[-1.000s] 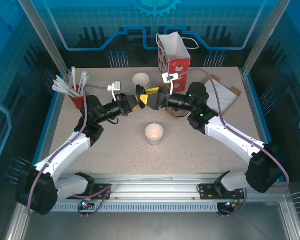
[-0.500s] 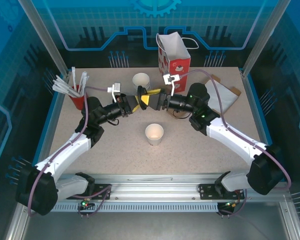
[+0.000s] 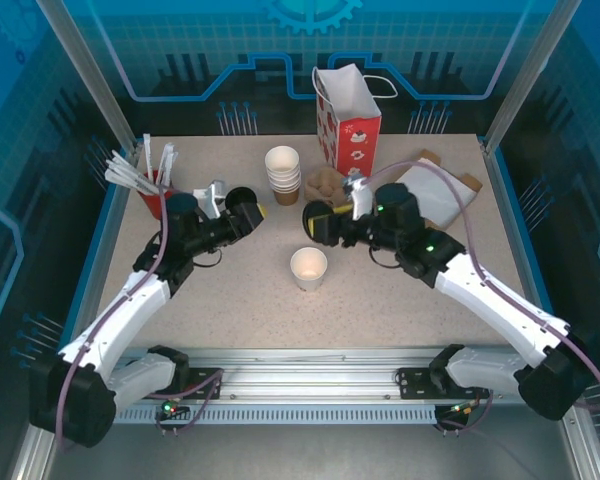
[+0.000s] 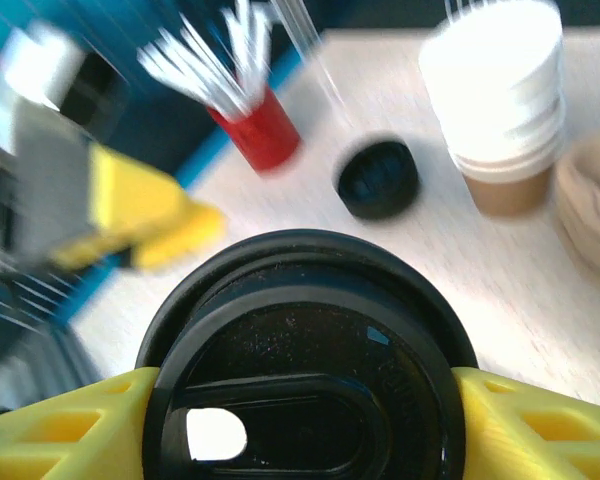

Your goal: Pack the takeout coffee

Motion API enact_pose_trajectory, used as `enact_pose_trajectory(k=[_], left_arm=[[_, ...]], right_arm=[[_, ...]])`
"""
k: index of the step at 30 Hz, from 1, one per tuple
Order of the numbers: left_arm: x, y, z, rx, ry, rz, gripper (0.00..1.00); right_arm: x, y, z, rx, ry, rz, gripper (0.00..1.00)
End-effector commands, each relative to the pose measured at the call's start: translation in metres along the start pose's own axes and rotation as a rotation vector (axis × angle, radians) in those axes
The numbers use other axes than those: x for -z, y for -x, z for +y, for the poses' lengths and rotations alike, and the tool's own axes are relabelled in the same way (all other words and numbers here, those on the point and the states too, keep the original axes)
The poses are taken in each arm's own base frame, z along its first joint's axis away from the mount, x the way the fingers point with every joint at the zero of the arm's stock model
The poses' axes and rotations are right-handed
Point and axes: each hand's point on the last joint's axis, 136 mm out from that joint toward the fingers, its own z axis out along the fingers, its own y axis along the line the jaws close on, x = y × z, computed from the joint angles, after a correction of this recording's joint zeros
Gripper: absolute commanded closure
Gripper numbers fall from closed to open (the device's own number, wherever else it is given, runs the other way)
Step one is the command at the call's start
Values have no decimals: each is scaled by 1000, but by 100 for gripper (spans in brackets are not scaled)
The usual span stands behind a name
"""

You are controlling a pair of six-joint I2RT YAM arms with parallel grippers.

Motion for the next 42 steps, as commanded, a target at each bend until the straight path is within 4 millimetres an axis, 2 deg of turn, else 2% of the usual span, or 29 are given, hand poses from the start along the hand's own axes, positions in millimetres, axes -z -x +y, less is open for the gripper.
enact_pose_trajectory(k=[1,6,13,33,42], left_arm=[[19,-10,28,-152,186,34,31],[33,-11,37,-184,236,4,28],[34,-12,37,-181,228,-8,28],[30,-16,35,-162,198,7,27],[28,-18,35,-161,191,14,27]], right_arm=[[-9,-46,-24,170,-208,208,32],[-35,-74,-18,244,-230,353,33],[-56,-91,-21,295,-271,485,33],[-76,-108,-19,289,-249,558,32],[-75,-103,-14,290,-240,548,29]])
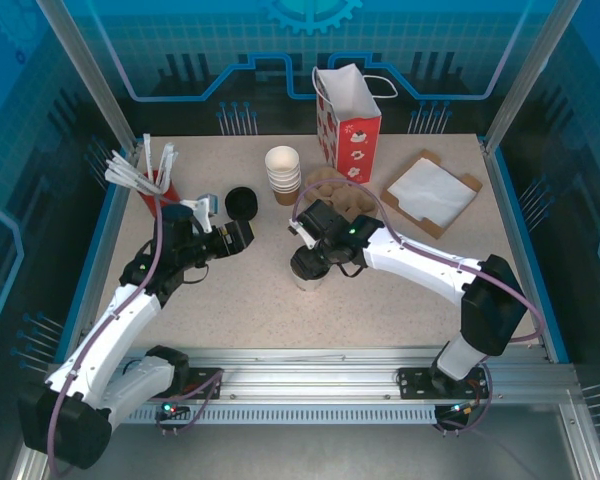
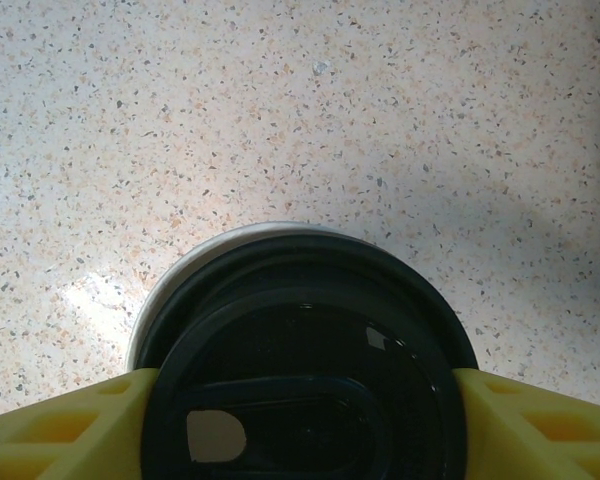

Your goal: Pack the takeout coffee

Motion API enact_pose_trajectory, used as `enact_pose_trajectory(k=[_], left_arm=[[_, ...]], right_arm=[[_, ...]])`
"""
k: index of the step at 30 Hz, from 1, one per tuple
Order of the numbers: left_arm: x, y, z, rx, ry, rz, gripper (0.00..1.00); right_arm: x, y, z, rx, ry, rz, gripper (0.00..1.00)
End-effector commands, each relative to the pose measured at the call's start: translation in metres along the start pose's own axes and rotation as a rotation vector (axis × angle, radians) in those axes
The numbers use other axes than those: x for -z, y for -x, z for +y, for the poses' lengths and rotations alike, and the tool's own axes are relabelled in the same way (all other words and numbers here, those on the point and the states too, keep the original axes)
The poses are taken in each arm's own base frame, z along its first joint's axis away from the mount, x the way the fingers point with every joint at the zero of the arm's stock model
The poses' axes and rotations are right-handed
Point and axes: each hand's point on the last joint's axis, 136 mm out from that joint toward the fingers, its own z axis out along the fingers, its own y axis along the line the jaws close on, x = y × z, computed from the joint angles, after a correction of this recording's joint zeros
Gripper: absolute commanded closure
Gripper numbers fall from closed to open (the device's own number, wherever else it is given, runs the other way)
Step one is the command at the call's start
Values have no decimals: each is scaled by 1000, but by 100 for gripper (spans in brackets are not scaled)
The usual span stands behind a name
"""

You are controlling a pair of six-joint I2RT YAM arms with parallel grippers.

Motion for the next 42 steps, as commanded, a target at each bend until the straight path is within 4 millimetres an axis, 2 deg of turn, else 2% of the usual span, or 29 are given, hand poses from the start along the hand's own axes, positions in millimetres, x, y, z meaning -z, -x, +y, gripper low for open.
enact_pose_trajectory(k=[1,8,27,42], left_arm=[[-1,-5,2,-8,-9,14,27],[-2,-7,3,-11,-9,23,27],[-2,-8,3,-13,-9,26,27],[-6,-8,3,-13,-9,35,27]], right_arm=[[3,5,11,26,18,4,29],[-1,6,15,34,22,16,28],[-15,-13,18,33,38,124,28],[-18,-25,19,24,38,198,25]])
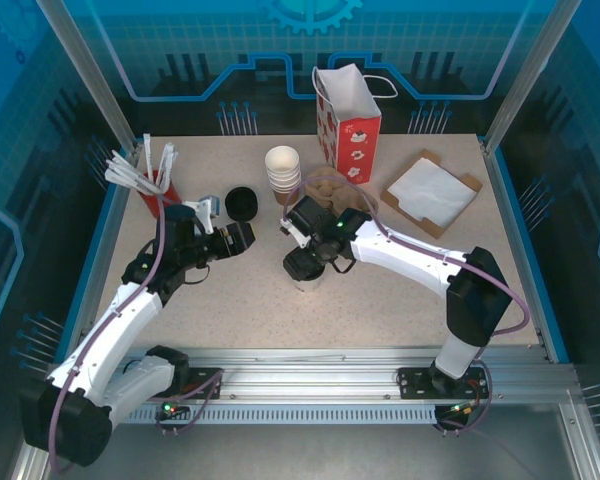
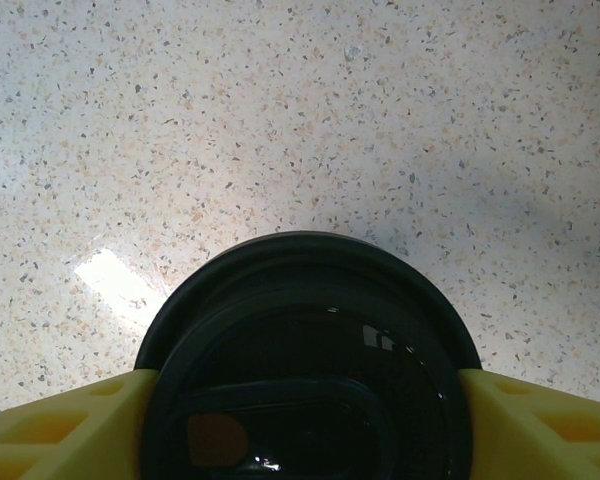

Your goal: Pack the takeout coffee

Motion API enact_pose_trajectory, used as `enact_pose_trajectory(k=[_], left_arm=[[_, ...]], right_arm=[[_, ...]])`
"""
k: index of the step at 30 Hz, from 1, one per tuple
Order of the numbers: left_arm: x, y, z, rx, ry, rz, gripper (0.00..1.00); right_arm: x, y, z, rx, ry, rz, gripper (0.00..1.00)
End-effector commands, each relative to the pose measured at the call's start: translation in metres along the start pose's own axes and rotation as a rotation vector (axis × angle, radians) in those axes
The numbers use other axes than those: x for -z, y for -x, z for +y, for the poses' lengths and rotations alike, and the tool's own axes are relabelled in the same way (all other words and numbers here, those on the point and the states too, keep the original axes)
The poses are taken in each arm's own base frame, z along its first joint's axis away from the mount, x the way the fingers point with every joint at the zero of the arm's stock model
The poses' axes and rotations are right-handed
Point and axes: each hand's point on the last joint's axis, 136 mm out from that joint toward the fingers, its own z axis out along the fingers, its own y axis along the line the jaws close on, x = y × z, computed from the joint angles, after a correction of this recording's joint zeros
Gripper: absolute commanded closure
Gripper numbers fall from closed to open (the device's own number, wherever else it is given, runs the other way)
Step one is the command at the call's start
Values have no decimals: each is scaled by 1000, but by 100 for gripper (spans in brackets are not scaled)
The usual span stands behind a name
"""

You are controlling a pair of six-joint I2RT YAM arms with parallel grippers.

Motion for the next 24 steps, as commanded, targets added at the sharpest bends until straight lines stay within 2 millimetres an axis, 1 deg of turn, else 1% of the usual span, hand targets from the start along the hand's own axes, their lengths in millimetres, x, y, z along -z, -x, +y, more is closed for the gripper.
enact_pose_trajectory(k=[1,7,14,17,24], left_arm=[[-1,-3,0,-21,-13,13,27],[-2,-5,2,-19,-10,19,27],[-3,-8,4,-13,-9,26,27],[-4,-9,4,-11,-10,28,27],[-4,-11,4,-7,-13,32,27]], right_arm=[[-12,-27,8,5,15,123,25],[-13,-32,9,-5,19,143,25],[-15,-37,7,0,10,170,29],[-13,-38,10,-4,25,176,28],[-11,-41,9,-4,15,199,27]])
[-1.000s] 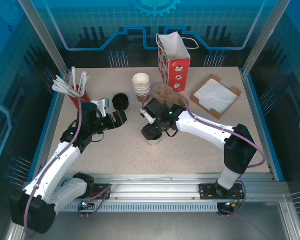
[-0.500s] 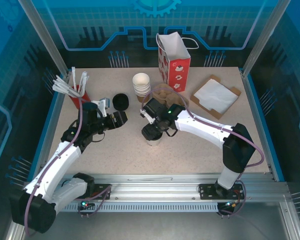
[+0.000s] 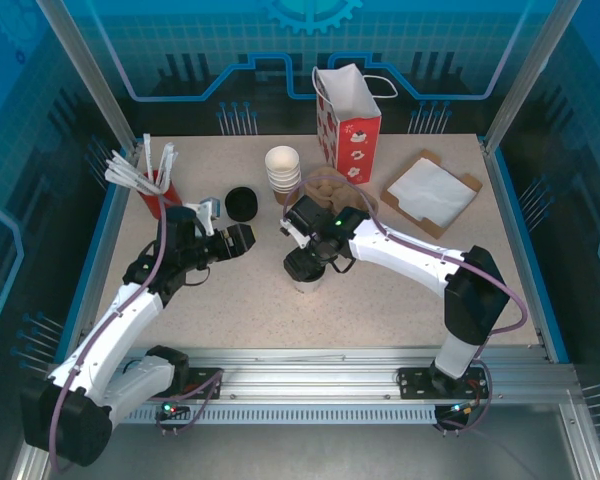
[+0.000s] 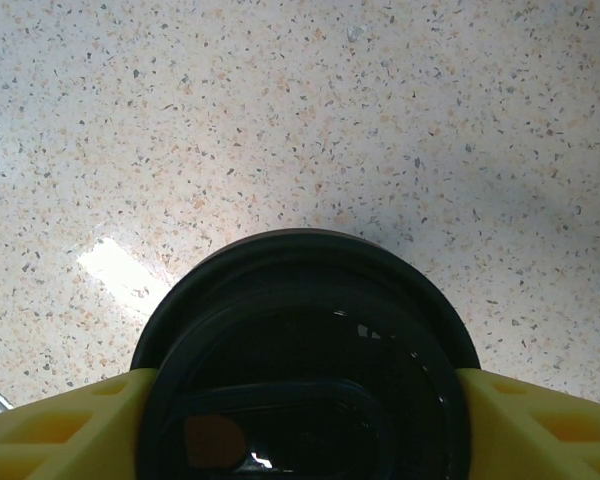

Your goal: Pack the takeout coffee

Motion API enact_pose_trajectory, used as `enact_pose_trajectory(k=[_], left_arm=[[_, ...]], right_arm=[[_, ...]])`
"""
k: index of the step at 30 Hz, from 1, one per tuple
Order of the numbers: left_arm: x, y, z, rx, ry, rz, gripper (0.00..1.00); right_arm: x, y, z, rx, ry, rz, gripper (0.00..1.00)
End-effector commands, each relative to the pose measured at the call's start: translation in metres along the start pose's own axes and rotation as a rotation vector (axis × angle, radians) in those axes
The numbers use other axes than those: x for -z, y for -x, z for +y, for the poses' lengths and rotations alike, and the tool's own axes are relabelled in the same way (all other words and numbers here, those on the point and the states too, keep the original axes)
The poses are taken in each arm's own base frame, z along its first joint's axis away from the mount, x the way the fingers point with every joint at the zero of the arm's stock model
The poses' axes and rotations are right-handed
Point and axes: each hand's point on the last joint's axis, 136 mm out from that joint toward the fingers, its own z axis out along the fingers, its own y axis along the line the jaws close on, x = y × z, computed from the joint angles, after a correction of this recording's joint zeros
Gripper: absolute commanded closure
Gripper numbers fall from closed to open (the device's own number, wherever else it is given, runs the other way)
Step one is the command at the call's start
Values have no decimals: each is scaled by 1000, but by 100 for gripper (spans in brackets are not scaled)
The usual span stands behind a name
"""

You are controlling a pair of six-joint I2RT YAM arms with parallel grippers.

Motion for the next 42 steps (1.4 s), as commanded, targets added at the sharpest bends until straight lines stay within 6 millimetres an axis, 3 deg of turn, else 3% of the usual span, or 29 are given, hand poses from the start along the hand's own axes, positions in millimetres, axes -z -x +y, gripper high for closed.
enact_pose_trajectory(k=[1,19,28,42], left_arm=[[-2,-5,0,-13,-18,20,27],[-6,-8,0,-9,-31,30,27],[-6,-11,3,-5,-21,38,26],[-9,-12,4,13,-25,44,27]], right_arm=[[-13,-38,7,8,6,170,27],[-2,-28,14,-39,4,182,28],[-14,-44,10,-30,-33,211,29],[-24,-60,7,-8,-58,146,38]])
